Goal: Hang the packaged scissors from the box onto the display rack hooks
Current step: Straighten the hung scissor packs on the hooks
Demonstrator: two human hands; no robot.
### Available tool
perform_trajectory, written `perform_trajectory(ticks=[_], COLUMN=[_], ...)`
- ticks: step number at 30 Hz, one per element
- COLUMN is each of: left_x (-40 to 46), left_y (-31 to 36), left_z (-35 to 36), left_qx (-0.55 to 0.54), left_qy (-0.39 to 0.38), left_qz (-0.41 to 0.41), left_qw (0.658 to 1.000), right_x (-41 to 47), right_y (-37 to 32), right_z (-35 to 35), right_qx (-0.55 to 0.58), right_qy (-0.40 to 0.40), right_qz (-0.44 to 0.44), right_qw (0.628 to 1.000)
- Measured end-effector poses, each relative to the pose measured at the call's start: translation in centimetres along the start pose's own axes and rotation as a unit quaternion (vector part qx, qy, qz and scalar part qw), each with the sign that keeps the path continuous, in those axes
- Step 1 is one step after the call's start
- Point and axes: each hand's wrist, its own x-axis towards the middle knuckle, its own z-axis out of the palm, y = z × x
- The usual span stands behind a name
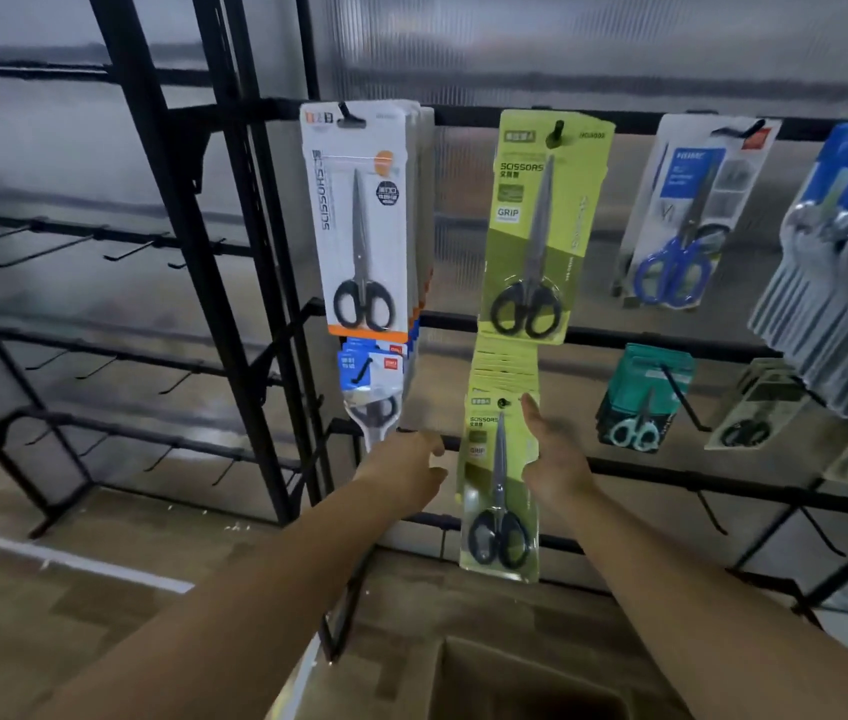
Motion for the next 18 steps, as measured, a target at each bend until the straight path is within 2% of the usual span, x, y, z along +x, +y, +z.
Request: perform_trajectory(ticks=[6,7,9,11,13,16,18], left_x=[1.3,1.3,1.4,1.5,1.7,2.7,3.8], left_y=[-1.7,-2.1,-2.9,-3.6,-4.1,-4.2,-4.0], left_z=[-0.4,-0.9,-2.4,-4.6,-7.4,-12.0,-15.3], left_qx=[-0.012,-0.022,-0.077,-0.19,-0.303,-0.437,-0.502], left_qy=[-0.003,0.018,0.122,0.27,0.368,0.434,0.44], left_qz=[0.009,0.001,-0.021,-0.043,-0.032,-0.001,0.012], left_qw=[1.0,1.0,0.989,0.943,0.879,0.787,0.744], right_x=[-0.4,-0.6,-0.9,-1.2,-1.4,-0.8,0.1], right_y=[-0.7,-1.2,-2.6,-4.6,-7.3,-12.3,-16.0], right_z=[0.9,0.9,0.5,0.1,-0.2,-0.9,-1.7], right_qx=[-0.113,-0.128,-0.139,-0.108,-0.025,0.124,0.2], right_qy=[0.004,0.013,0.035,0.04,0.052,0.104,0.14], right_qz=[0.022,0.024,0.018,0.003,-0.021,-0.078,-0.12], right_qw=[0.993,0.991,0.989,0.993,0.998,0.984,0.962])
